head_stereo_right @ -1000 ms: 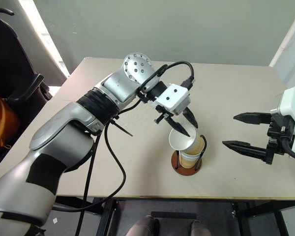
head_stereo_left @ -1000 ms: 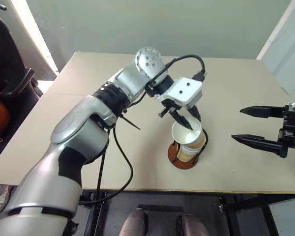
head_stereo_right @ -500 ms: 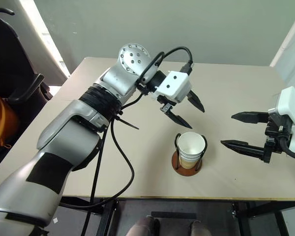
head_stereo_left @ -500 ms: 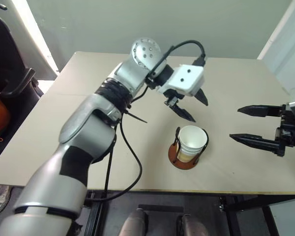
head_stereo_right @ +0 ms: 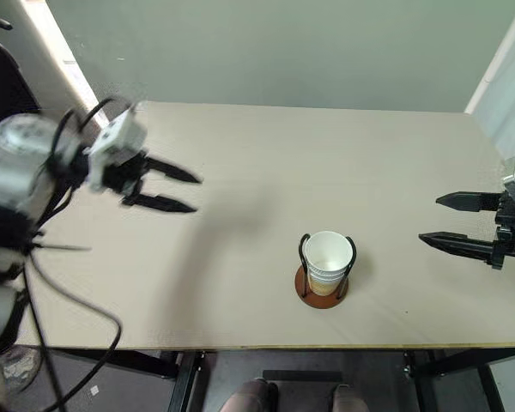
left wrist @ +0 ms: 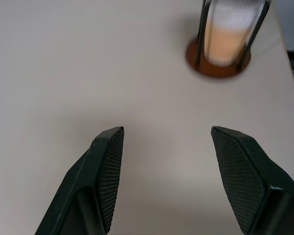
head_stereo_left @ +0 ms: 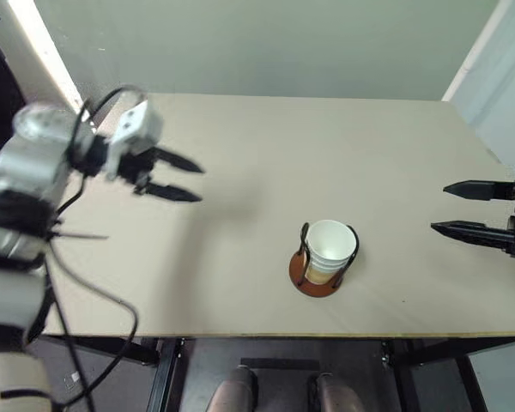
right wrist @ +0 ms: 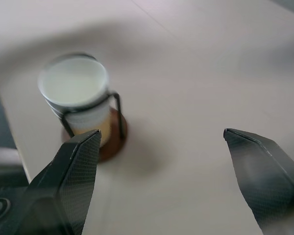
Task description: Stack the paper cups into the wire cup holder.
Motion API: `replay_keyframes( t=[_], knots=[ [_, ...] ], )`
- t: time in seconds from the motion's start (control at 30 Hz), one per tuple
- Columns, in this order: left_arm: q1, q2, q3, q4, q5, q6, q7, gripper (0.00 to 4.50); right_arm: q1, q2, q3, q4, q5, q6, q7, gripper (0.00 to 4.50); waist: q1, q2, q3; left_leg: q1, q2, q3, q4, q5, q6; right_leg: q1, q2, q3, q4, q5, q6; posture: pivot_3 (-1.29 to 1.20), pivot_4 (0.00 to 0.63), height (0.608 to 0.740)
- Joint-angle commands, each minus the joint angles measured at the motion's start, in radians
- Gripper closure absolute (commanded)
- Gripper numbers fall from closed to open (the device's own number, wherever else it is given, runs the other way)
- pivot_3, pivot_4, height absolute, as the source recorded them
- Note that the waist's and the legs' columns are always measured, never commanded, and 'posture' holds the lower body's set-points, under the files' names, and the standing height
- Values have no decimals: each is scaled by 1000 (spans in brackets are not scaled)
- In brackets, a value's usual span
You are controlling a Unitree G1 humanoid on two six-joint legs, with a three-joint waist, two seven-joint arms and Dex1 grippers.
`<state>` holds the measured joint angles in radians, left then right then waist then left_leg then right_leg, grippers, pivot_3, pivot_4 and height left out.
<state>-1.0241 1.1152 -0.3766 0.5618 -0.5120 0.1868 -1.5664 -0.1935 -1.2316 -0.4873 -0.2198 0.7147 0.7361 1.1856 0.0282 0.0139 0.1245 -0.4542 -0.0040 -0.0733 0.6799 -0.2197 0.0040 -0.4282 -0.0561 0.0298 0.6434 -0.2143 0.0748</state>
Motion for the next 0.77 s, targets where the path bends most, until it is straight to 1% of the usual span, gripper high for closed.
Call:
replay_keyframes(
  t=[0.03,0.07,0.13,0.17,0.23,0.3,0.33,0.43,0.53,0.77],
  knots=[
    [134,122,190,-132,-38,104,34,1478,-7,-51,-31,64,-37,-45,62,344,2,0,0,0,0,-1,0,0,0,0,0,0,0,0,-1,0,150,740],
    [206,153,242,-173,-54,134,48,1478,-16,-62,-27,91,-47,-58,78,344,-2,0,0,0,0,-1,0,0,0,0,0,0,1,-1,-2,0,150,740],
    [308,175,322,-258,-73,181,77,1478,-34,-72,-12,126,-57,-78,101,344,-5,0,0,2,0,0,-2,0,-1,1,0,0,1,-2,-6,0,150,740],
    [351,179,359,-296,-80,201,96,1478,-52,-73,7,137,-59,-85,106,344,-4,0,0,4,0,0,-2,0,-1,2,0,0,1,-6,-13,0,150,740],
    [420,175,428,-366,-98,245,129,1478,-96,-67,55,152,-62,-97,114,344,-2,0,0,7,0,0,-6,0,-1,4,0,0,2,-8,-16,0,150,740],
    [477,172,479,-418,-102,274,153,1478,-145,-54,103,166,-68,-105,119,344,-6,0,0,10,0,0,-11,-4,6,5,0,0,2,-7,-19,0,150,740],
    [501,170,501,-437,-99,284,163,1478,-169,-47,127,174,-73,-109,122,344,-8,-1,0,12,0,0,-13,-3,5,4,0,0,2,-6,-20,0,150,740],
    [562,169,562,-480,-100,311,184,1478,-227,-30,185,198,-85,-119,133,344,-15,-1,0,17,1,0,-17,0,0,6,0,0,4,-5,-23,0,150,740],
    [611,166,613,-517,-103,334,196,1478,-267,-16,221,215,-96,-123,141,344,-21,0,0,19,2,0,-18,2,-1,5,2,0,5,-4,-25,0,150,740],
    [671,149,672,-583,-104,373,222,1478,-295,8,252,230,-111,-126,151,344,-22,0,0,19,3,-1,-19,1,-2,5,2,-1,5,-4,-28,0,150,740]
  ],
)
